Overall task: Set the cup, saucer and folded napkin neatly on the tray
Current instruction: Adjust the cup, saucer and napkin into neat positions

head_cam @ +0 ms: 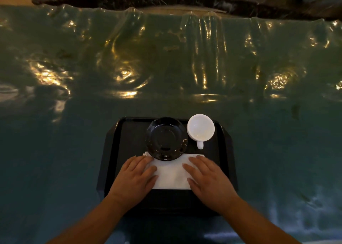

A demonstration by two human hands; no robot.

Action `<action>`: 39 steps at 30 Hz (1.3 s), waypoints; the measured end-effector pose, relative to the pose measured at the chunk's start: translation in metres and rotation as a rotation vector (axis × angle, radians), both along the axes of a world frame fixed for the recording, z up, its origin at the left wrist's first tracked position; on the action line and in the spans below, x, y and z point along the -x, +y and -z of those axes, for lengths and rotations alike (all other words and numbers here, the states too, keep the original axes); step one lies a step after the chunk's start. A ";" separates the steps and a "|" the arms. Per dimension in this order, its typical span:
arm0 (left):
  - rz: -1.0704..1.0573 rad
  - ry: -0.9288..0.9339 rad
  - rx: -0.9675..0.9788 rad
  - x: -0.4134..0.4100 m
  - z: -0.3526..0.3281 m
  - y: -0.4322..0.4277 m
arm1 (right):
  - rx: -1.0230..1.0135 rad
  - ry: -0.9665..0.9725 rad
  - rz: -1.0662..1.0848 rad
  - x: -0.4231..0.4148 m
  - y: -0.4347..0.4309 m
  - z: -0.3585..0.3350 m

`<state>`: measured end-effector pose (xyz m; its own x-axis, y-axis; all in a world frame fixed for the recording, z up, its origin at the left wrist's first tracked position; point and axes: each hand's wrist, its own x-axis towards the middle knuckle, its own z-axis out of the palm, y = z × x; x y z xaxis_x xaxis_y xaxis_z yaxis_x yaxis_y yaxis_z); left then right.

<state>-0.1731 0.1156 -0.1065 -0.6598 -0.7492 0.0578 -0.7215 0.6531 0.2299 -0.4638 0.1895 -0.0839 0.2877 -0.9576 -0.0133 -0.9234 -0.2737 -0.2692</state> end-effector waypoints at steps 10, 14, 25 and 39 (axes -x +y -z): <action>-0.090 -0.128 -0.167 -0.005 -0.002 -0.007 | -0.190 0.075 0.063 0.010 0.002 0.018; -0.097 -0.116 -0.184 -0.005 -0.001 -0.006 | -0.225 0.088 0.105 0.014 -0.003 0.020; -0.098 -0.169 -0.243 -0.002 -0.006 -0.003 | -0.253 0.170 0.090 0.016 0.002 0.019; -0.115 -0.193 -0.231 0.000 -0.009 -0.004 | -0.261 0.174 0.097 0.015 0.001 0.016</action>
<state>-0.1733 0.1116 -0.0971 -0.5526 -0.7980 -0.2404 -0.8320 0.5116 0.2145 -0.4788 0.1907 -0.1000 0.1675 -0.9382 -0.3028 -0.9800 -0.1250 -0.1548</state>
